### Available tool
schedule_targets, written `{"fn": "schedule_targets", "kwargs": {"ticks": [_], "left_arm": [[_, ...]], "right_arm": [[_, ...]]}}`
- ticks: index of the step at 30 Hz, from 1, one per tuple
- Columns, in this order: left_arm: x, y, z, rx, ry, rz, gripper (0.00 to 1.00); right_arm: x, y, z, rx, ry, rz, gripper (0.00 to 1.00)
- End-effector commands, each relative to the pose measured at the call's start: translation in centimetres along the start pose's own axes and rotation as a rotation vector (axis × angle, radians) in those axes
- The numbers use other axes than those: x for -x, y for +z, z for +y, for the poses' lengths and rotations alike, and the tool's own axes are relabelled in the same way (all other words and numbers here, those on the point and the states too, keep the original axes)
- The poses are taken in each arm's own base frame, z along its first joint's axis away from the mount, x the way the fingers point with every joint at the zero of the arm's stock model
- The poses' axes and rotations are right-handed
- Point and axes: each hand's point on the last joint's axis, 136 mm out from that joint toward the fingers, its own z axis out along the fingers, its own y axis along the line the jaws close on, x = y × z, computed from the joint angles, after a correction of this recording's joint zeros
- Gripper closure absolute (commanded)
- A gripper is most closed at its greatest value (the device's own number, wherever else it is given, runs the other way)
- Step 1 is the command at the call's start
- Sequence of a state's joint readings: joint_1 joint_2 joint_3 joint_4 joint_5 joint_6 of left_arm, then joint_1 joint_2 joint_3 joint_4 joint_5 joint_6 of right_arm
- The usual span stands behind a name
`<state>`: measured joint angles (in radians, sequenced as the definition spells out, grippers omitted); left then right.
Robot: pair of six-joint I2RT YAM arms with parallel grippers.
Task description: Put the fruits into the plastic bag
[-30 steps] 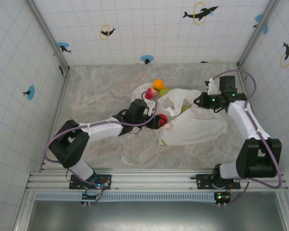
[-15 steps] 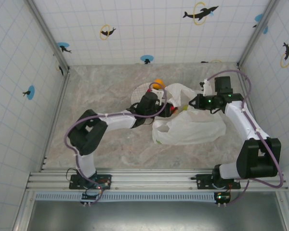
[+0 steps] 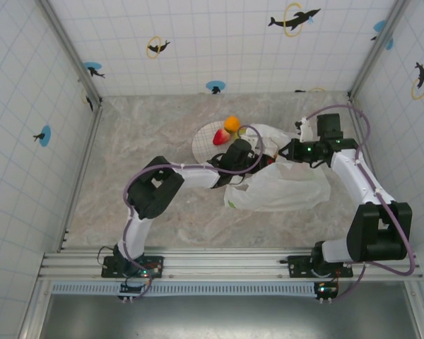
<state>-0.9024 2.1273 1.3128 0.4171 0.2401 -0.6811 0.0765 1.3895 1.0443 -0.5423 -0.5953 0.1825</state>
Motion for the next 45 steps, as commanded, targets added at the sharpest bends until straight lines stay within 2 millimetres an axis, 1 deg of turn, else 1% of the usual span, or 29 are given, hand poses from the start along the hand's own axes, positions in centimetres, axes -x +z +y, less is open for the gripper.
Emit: {"fn": "schedule_targets", "kwargs": {"ticks": [1,3,6,14,21,26,29,35,36,37,39,42,45], "left_arm": [[-0.7,1.2,-1.3,-0.069,0.007,0.057,0.30],[-1.2,1.2,-1.4,-0.080,0.010,0.074,0.28],[-1.4,1.0,-1.6,-0.089,0.025,0.086,0.23],[-0.7,-0.2,-2.2,-0.082,0.083,0.075,0.13],[-0.1,-2.1,-2.6,-0.062,0.125,0.053,0.11],[0.2,-4.4,-2.6,-0.047,0.147,0.036,0.12],[0.3,-6.3,-2.5,-0.041,0.164,0.031,0.12],[-0.1,-11.4,-1.5,-0.045,0.191,0.043,0.12],[0.3,-12.3,-1.9,-0.065,0.205,0.036,0.12],[-0.6,-13.2,-1.3,-0.061,0.207,0.055,0.12],[-0.5,-14.5,-1.3,-0.059,0.233,0.051,0.12],[0.0,-15.9,-1.5,-0.046,0.276,0.043,0.11],[0.8,-17.0,-1.6,-0.043,0.286,0.016,0.12]], "right_arm": [[0.2,-0.3,-0.1,0.004,-0.001,-0.021,1.00],[0.3,-0.4,-0.2,0.002,0.000,-0.025,1.00],[0.5,-0.5,-0.4,-0.001,0.003,-0.031,1.00],[0.6,-0.7,-0.8,-0.004,0.011,-0.033,1.00],[0.5,-1.0,-1.3,-0.016,0.017,-0.037,1.00],[0.4,-1.1,-1.5,-0.024,0.018,-0.036,1.00],[0.4,-1.3,-1.7,-0.035,0.016,-0.039,1.00],[0.3,-1.5,-2.0,-0.046,0.019,-0.040,1.00],[0.3,-1.5,-2.1,-0.047,0.021,-0.039,1.00],[0.3,-1.5,-2.1,-0.048,0.019,-0.039,1.00],[0.3,-1.5,-2.2,-0.051,0.022,-0.039,1.00],[0.3,-1.5,-2.2,-0.049,0.021,-0.039,1.00],[0.3,-1.5,-2.1,-0.050,0.021,-0.040,1.00]]}}
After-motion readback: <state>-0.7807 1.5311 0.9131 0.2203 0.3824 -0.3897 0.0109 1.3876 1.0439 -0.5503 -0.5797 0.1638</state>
